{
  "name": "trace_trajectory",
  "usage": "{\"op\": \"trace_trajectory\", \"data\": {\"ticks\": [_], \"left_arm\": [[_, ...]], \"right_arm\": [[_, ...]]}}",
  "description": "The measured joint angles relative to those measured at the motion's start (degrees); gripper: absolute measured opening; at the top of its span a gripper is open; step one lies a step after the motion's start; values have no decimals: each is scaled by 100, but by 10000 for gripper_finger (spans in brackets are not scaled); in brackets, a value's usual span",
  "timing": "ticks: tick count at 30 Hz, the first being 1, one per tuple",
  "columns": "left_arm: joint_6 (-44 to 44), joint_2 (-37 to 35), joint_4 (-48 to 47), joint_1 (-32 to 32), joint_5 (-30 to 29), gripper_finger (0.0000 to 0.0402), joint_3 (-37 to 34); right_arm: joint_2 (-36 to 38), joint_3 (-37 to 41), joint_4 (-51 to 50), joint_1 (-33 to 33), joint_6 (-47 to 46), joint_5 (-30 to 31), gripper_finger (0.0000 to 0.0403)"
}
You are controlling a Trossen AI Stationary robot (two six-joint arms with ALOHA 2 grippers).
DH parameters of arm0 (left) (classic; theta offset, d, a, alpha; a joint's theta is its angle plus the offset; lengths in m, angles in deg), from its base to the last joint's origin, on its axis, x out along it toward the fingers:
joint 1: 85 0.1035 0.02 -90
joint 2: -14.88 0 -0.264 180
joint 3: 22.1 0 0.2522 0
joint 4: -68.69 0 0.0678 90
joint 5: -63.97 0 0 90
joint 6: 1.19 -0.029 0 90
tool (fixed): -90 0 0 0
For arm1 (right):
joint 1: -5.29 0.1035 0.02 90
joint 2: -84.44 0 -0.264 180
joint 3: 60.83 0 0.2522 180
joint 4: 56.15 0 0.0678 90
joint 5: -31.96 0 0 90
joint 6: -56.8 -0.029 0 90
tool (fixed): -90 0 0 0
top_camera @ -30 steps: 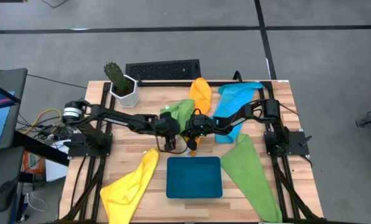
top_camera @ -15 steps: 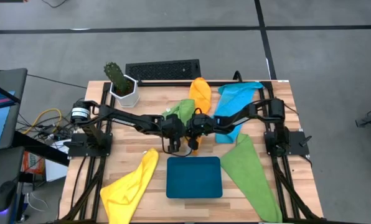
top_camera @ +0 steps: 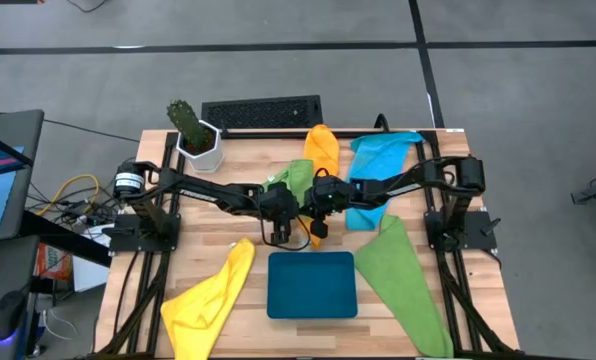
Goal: Fold microfiber towels
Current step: Fold the top green microfiber towel
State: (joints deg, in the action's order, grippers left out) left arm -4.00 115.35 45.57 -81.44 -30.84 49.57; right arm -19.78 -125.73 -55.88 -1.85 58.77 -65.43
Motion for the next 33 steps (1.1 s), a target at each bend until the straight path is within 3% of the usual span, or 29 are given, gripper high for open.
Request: {"op": "trace_trajectory", "data": {"ticks": [10, 14, 19, 26, 33], "left_arm": [[182, -334, -1225, 0, -293, 0, 208], [57, -437, -1126, 25, -432, 0, 215], [31, -414, -965, 84, -213, 0, 216], [-194, -404, -842, 123, 165, 0, 214], [-404, -402, -786, 122, 262, 0, 214]], "right_arm": [[-510, -11, 396, 0, -88, -16, 61], [-548, -2, 493, 17, -194, -135, 61], [-548, -13, 901, 80, -11, 5, 61], [-1128, -20, 1183, 63, -114, 61, 61], [-687, -4, 963, 89, -224, 24, 60]]}}
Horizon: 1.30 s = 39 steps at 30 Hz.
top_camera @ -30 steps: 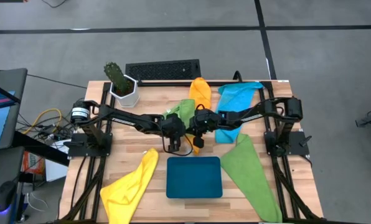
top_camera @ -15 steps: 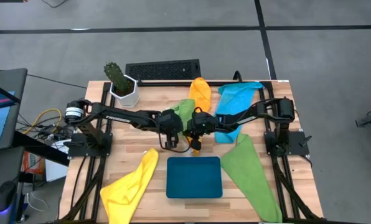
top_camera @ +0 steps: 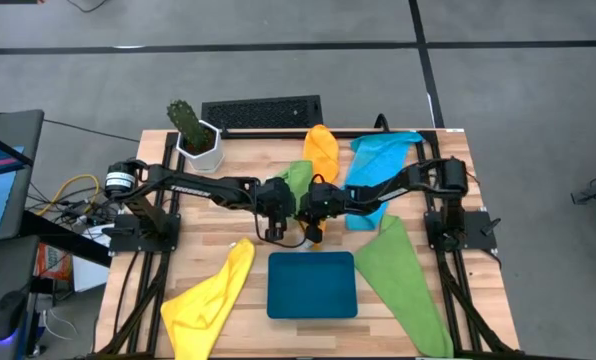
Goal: Fold microfiber towels
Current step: Fold the top green microfiber towel
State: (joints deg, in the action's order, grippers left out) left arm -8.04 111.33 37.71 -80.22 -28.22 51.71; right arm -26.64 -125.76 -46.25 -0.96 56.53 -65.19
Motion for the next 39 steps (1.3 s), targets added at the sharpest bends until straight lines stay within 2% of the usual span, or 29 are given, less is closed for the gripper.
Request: {"op": "trace_trajectory", "data": {"ticks": [6, 10, 18, 22, 29, 39], "left_arm": [[-114, 30, 109, 32, 69, 0, 0], [-258, 140, 367, 67, 436, 0, 4], [-217, 422, 480, 83, 493, 0, 21], [-233, 371, 372, 130, 422, 0, 28], [-661, 404, 337, 194, 905, 0, 104], [-1330, 447, -10, 306, 1100, 0, 551]], "right_arm": [[500, -5, -516, -62, 183, 233, 60], [827, -5, -1190, -94, 367, 441, 60], [1226, -1, -2022, -100, 493, 467, 60], [1245, -5, -1983, -89, 484, 467, 60], [1261, -5, -2094, -91, 258, 520, 60], [1249, -6, -2069, -44, 227, 576, 60]]}}
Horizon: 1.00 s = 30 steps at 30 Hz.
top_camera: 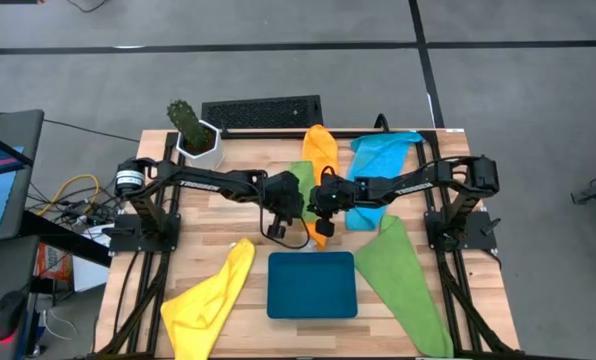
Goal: Fold microfiber towels
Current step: Fold the top green microfiber towel
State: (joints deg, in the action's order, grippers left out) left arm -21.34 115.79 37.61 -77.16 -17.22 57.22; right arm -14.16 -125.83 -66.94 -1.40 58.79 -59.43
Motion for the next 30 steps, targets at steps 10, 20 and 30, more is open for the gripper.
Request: {"op": "trace_trajectory", "data": {"ticks": [10, 20, 30], "left_arm": [[65, 332, -152, 54, 283, 0, 36], [-472, 332, -472, 57, 377, 0, 427], [-559, 389, -468, 72, 484, 0, 442]], "right_arm": [[-529, 9, 481, 232, 128, -34, 60], [-667, -1, 739, 294, 49, 6, 60], [-598, -1, 210, 298, -200, 177, 60]]}}
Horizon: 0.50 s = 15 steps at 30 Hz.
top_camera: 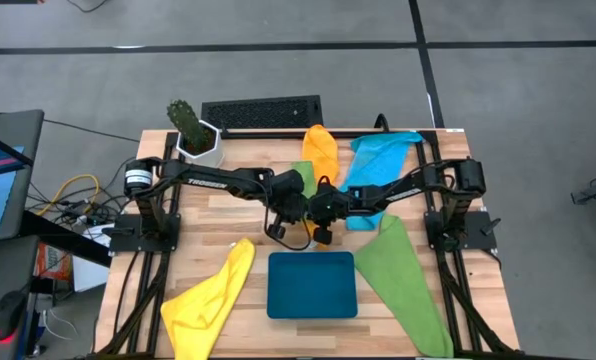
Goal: Fold microfiber towels
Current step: Fold the top green microfiber towel
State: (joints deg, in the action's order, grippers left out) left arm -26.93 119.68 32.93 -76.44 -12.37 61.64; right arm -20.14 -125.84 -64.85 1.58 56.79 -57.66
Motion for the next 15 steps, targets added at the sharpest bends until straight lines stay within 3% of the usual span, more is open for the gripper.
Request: {"op": "trace_trajectory", "data": {"ticks": [15], "left_arm": [[-24, 404, 252, 31, 56, 0, 167]], "right_arm": [[761, -4, -855, 9, 88, 422, 60]]}}
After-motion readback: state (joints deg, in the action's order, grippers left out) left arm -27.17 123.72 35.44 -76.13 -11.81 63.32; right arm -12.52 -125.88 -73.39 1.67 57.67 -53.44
